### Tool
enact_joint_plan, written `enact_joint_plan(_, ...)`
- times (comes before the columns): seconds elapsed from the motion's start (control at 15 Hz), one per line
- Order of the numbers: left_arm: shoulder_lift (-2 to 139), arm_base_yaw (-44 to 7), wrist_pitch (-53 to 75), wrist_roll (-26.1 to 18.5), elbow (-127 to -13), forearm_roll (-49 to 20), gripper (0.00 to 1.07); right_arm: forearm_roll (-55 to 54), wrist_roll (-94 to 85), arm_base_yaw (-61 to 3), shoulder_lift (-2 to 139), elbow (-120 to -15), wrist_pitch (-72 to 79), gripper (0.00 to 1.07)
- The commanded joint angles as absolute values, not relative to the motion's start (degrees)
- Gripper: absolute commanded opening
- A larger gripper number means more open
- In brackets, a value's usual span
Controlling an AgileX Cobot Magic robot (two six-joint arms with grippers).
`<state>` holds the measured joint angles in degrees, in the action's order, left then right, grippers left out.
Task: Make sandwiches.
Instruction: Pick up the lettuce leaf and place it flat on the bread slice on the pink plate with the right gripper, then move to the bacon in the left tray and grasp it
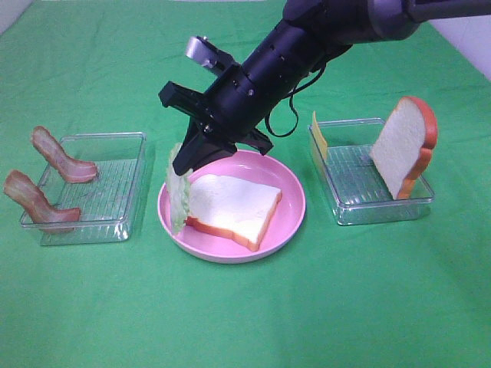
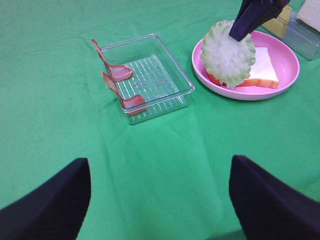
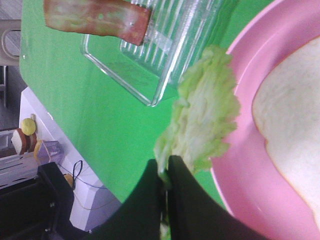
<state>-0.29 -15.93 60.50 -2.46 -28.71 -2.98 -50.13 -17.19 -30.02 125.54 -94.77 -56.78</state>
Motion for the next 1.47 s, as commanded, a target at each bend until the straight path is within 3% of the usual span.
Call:
enact_joint_plan(0.07, -1.6, -16.0, 59.9, -2.2, -28.6, -3.0, 0.74, -43.1, -12.9, -30.1, 126.5, -95.1, -54.4, 0.0)
enact_joint_plan(0.27, -1.6, -16.0, 59.9, -2.2, -28.6, -3.0, 0.74, -27.3, -1.4, -30.1, 126.3, -95.1, -52.8, 0.0)
enact_joint_plan(0.6, -1.6, -16.0, 59.9, -2.2, -28.6, -3.0, 0.74, -18.0, 4.8, -30.1, 126.3, -95.1, -52.7, 0.0)
enact_joint_plan(0.67, -1.6, -16.0, 59.9, -2.2, -28.6, -3.0, 0.74, -18.0, 4.7, -30.1, 126.3, -95.1, -52.0, 0.09)
enact_joint_plan(0.87, -1.6, -16.0, 59.9, -2.2, -28.6, -3.0, 0.74, -18.0, 2.3, -30.1, 126.2, -95.1, -51.0, 0.76)
enact_joint_plan(0.93, -1.6, -16.0, 59.9, -2.2, -28.6, -3.0, 0.74, -18.0, 1.0, -30.1, 125.5, -95.1, -51.1, 0.82)
enact_joint_plan(1.27, -1.5, -16.0, 59.9, -2.2, -28.6, -3.0, 0.74, -15.8, 0.0, -30.1, 118.7, -95.1, -53.4, 0.81)
enact_joint_plan(1.47, -1.5, -16.0, 59.9, -2.2, -28.6, -3.0, 0.74, -8.9, 1.0, -30.1, 110.1, -94.9, -64.2, 0.81)
